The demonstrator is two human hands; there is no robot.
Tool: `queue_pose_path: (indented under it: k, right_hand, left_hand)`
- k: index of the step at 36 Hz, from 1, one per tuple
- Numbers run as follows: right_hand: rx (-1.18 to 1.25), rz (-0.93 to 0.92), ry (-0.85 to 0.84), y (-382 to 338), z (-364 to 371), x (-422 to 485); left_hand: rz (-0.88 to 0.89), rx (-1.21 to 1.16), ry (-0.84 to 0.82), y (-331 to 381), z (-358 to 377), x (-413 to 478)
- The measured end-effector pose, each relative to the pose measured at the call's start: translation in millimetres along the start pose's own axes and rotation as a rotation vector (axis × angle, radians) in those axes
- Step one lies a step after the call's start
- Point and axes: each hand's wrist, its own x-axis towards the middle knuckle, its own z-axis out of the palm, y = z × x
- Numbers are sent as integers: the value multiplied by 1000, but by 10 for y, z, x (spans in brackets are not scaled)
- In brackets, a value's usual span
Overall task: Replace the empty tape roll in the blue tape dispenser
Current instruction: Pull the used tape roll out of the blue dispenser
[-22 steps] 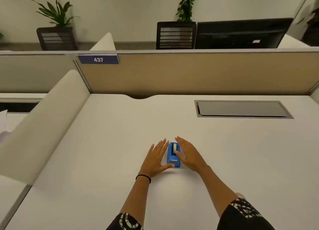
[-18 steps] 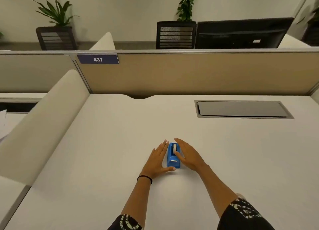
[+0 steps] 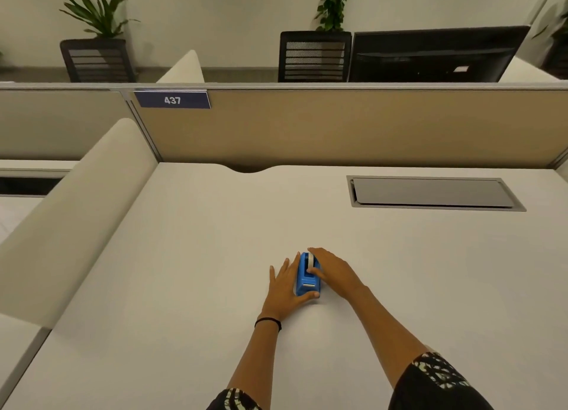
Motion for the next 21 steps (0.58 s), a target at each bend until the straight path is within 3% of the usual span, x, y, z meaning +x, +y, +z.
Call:
queue_pose_path:
  k: [12,21]
  right_hand:
    - [-128,6,-34,-95,-84,108]
    - [-288,69,-52,-243,-83,196]
  left_hand:
    - [-49,74,44,23,94,17]
    - [-123,139,-49,157,9,87]
